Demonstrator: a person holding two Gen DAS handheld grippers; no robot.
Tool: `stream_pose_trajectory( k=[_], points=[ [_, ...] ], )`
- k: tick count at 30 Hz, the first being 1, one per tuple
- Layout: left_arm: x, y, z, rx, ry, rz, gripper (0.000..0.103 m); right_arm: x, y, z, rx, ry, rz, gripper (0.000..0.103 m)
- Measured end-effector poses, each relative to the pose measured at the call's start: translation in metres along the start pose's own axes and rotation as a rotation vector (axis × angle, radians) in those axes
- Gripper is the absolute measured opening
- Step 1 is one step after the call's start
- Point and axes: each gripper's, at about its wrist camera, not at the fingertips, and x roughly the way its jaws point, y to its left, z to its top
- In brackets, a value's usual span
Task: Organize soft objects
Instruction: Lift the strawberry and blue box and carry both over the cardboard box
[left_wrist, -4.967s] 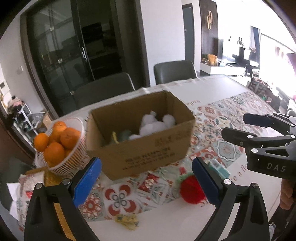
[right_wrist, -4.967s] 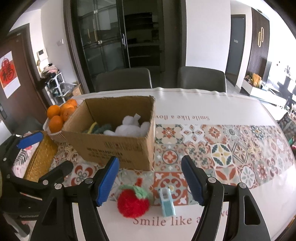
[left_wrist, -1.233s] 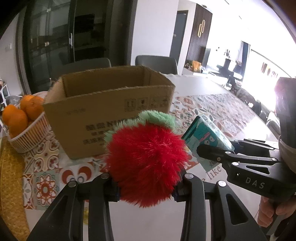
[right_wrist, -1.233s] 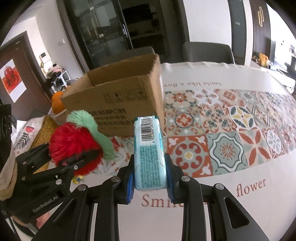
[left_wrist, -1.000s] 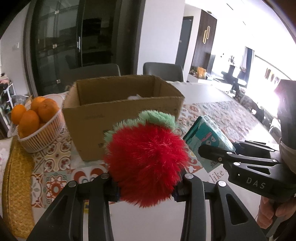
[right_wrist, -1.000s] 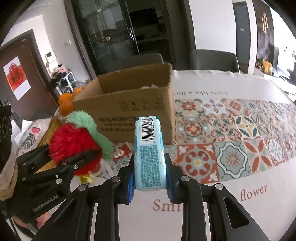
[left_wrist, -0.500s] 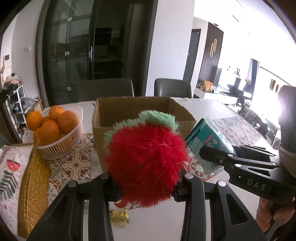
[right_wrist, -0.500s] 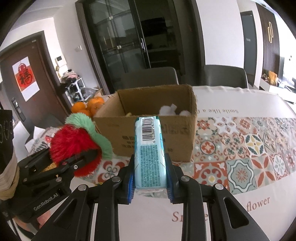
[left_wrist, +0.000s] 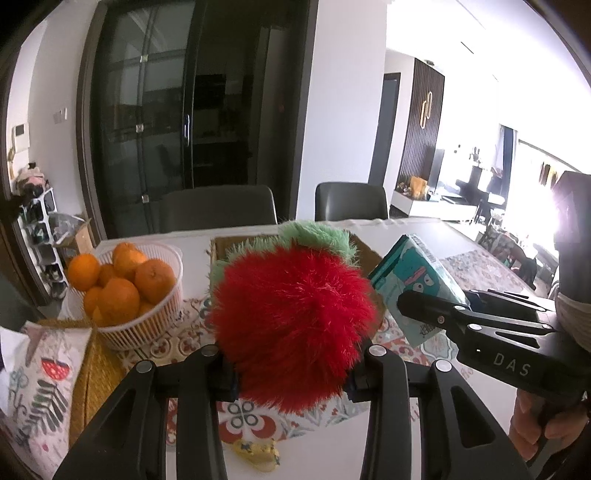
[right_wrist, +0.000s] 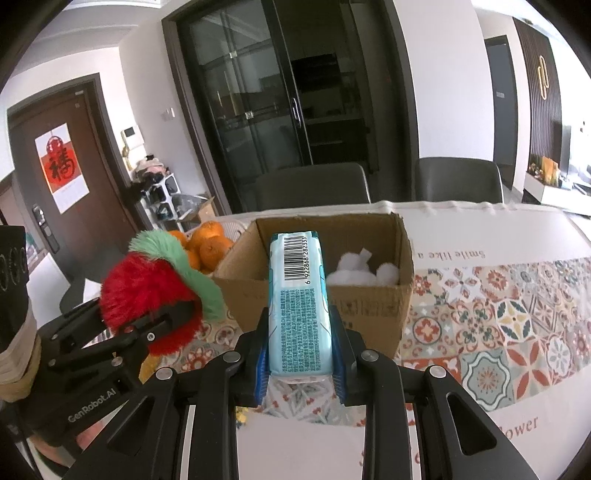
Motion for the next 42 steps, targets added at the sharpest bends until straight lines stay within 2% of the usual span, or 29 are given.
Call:
stream_pose_trajectory(
  k=[12,23,36,42],
  points=[
    [0.004,0.006,0.030,0.019,-0.039,0.001,0.039,0.001,0.002,0.034,-0.007,-0.050,0.012,0.028],
    [0.028,0.002,0.053,0.057,-0.037,0.015,0.039,0.018,-0.009,0.063,-0.003,-0.036,0.001,0.028],
    [0.077,0.007,0.073,0.062,0.023,0.019,0.039,0.061,-0.029,0.087,0.005,0.043,-0.020,0.028],
    [0.108,0.011,0.074,0.075,0.082,0.029,0.039,0.087,-0.038,0.090,0.003,0.095,-0.030,0.028]
  ],
)
